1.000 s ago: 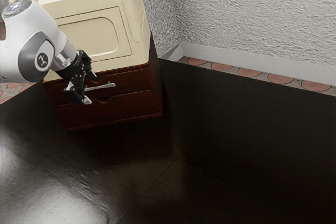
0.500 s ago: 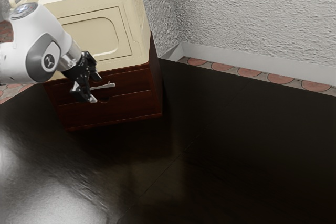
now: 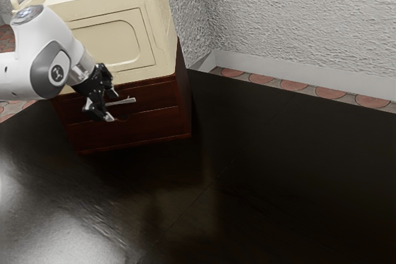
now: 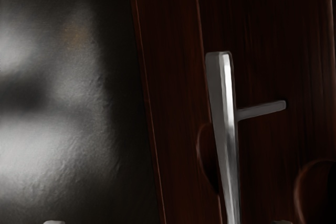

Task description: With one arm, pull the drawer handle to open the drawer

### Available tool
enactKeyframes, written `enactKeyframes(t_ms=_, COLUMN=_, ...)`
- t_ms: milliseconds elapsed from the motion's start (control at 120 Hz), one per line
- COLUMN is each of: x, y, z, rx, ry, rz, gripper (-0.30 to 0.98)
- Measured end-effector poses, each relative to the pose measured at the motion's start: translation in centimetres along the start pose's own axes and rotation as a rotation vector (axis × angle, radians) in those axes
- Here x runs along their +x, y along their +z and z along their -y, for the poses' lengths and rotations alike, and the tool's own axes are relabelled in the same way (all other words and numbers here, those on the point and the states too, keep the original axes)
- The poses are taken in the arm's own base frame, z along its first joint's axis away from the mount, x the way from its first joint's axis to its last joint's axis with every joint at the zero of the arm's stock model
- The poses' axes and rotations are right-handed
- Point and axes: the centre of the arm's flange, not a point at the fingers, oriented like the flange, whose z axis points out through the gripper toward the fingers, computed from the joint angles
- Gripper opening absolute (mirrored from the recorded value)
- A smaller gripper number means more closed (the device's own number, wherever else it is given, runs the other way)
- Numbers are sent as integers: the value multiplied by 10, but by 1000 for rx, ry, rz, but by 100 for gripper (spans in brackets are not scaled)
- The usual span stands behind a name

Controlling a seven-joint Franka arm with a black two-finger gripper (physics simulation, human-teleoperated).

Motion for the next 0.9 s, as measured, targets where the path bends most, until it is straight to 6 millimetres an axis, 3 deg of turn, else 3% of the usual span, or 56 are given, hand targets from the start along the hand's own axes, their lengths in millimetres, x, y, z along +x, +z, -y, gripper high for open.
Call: enactKeyframes(t_ms=900, x=-1, y=6, z=8, rx=6, ry=-8, rz=42, gripper=31)
